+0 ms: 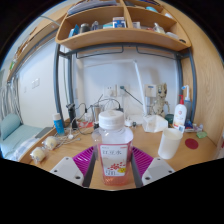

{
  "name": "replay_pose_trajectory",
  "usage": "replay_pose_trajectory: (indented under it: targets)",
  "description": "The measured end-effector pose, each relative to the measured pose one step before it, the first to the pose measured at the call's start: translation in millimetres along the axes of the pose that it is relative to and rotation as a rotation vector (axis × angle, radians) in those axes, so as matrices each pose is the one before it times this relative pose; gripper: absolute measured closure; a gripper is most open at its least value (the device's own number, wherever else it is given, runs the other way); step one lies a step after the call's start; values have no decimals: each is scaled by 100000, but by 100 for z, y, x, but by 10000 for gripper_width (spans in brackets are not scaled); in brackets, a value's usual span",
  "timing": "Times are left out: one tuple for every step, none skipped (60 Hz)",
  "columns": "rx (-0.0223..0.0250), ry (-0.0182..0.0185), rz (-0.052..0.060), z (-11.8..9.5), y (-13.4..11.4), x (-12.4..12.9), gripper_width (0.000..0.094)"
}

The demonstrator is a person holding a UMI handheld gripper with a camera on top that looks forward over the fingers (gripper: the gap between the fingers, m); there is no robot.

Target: Pour water

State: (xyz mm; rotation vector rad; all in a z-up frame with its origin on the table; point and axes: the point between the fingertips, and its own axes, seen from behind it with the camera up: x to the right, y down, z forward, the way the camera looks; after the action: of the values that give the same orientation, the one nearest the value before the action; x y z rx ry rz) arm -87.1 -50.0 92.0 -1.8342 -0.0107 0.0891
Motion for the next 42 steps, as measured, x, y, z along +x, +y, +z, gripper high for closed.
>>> replay_pose_trajectory:
  targets:
    - [990, -137, -57, 80, -61, -79, 325]
    - [1125, 151, -519, 82, -89, -7, 332]
    - [973, 579, -481, 102, -59, 86, 340]
    - [546, 418, -478, 94, -40, 97, 344]
    - [986, 5, -489, 72, -128, 37, 351]
    - [608, -259, -232, 35, -35, -50, 355]
    - [635, -116, 159, 48, -53, -43, 366]
    - [367, 34, 330, 27, -51, -5, 369]
    - [399, 129, 228, 37, -40, 40, 380]
    - [215, 32, 40, 11, 4, 32, 383]
    - [474, 150, -33, 19, -3, -149, 392]
    - [231, 33, -483, 6, -59, 71, 399]
    - [488, -12, -634, 24, -65, -2, 414]
    - [220, -63, -623, 33, 16, -11, 421]
    - [204, -27, -75, 35, 2, -14, 442]
    - [141, 501, 676, -94, 114, -97, 447]
    - [-223, 395, 994, 25, 7, 92, 462]
    - [-308, 184, 500, 35, 21, 60, 469]
    - [-475, 114, -145, 19, 28, 29, 470]
    - [-561, -194, -364, 34, 42, -58, 472]
    - [-534, 27, -525, -5, -48, -24, 489]
    - [-484, -64, -510, 4, 41, -9, 491]
    - [-381, -52, -100, 15, 41, 18, 491]
    - [-299, 106, 665, 11, 5, 51, 491]
    - [-182, 60, 1049, 13, -9, 36, 491]
    - [-63, 288, 702, 12, -60, 75, 490]
    - [-246, 45, 418, 19, -25, 26, 490]
    - [-262, -183, 471, 25, 69, -52, 491]
    - [-504, -482, 530, -4, -7, -78, 492]
    - [-838, -761, 876, 2, 38, -125, 491]
    - [-1075, -944, 992, -5, 34, -115, 492]
    - [-902, -914, 796, -24, -48, -104, 490]
    - [-575, -835, 706, -37, -152, -69, 492]
    - [-126, -269, 1055, -167, -194, -26, 492]
    - [-116, -195, 1891, 93, -277, 318, 493]
    - [-392, 456, 2597, 79, -226, 299, 494]
    - [-530, 129, 2942, 105, -219, 209, 494]
    - [-378, -511, 2873, 89, -237, 86, 492]
    - [-66, -743, 2909, 85, -337, 48, 492]
    - [220, -304, 3061, 89, -435, 157, 492]
    - [348, 168, 3362, 95, -484, 228, 491]
    - [172, 241, 3829, 194, -492, 257, 492]
